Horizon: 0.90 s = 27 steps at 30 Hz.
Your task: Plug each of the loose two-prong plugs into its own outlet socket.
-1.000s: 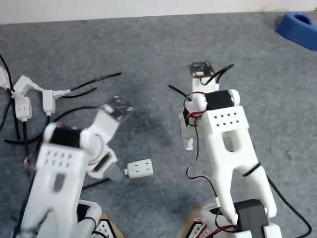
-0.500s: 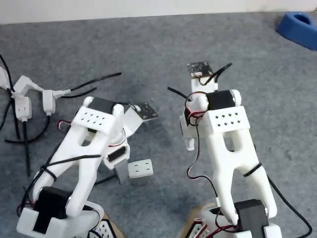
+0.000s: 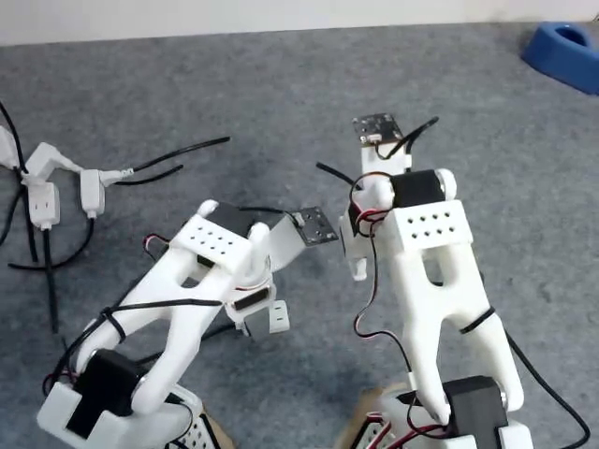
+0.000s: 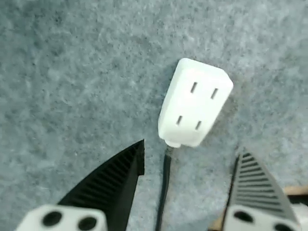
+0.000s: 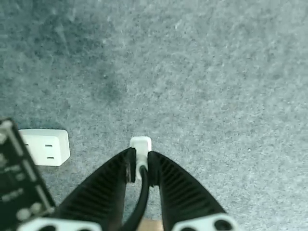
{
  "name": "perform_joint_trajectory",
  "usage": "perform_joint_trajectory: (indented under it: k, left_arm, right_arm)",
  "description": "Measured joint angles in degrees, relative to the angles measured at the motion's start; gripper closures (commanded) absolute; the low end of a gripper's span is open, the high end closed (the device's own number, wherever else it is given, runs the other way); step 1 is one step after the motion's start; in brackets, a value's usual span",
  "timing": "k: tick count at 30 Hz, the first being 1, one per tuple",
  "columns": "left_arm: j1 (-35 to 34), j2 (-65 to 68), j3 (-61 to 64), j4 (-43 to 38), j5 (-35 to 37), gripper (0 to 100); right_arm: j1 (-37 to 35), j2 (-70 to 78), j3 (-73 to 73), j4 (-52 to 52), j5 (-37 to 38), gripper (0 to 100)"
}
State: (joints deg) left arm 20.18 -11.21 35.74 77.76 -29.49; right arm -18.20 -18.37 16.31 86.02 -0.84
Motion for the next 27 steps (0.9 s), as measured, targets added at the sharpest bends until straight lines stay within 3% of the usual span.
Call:
perform_joint_trajectory:
  k: [8,17,19,22,27]
  left_arm:
    - [0.0,1.0,0.7,-3.4,-1.3,68]
    - [0.0,14.9,0.2,-8.5,-1.5,69]
    - [0.0,16.7,-1.3,-8.6,-1.5,74]
    - [0.0,18.8,-3.3,-8.4,-1.4,90]
    - [0.1,20.7,-7.6,-5.9,-3.1,93]
  right_arm:
    - [0.0,0.0,0.0,0.0,0.0,99.3]
    - [0.0,0.0,0.0,0.0,0.0,99.3]
    - [0.0,0.0,0.0,0.0,0.0,99.3]
    - [0.0,0.0,0.0,0.0,0.0,99.3]
    - [0.0,0.0,0.0,0.0,0.0,99.3]
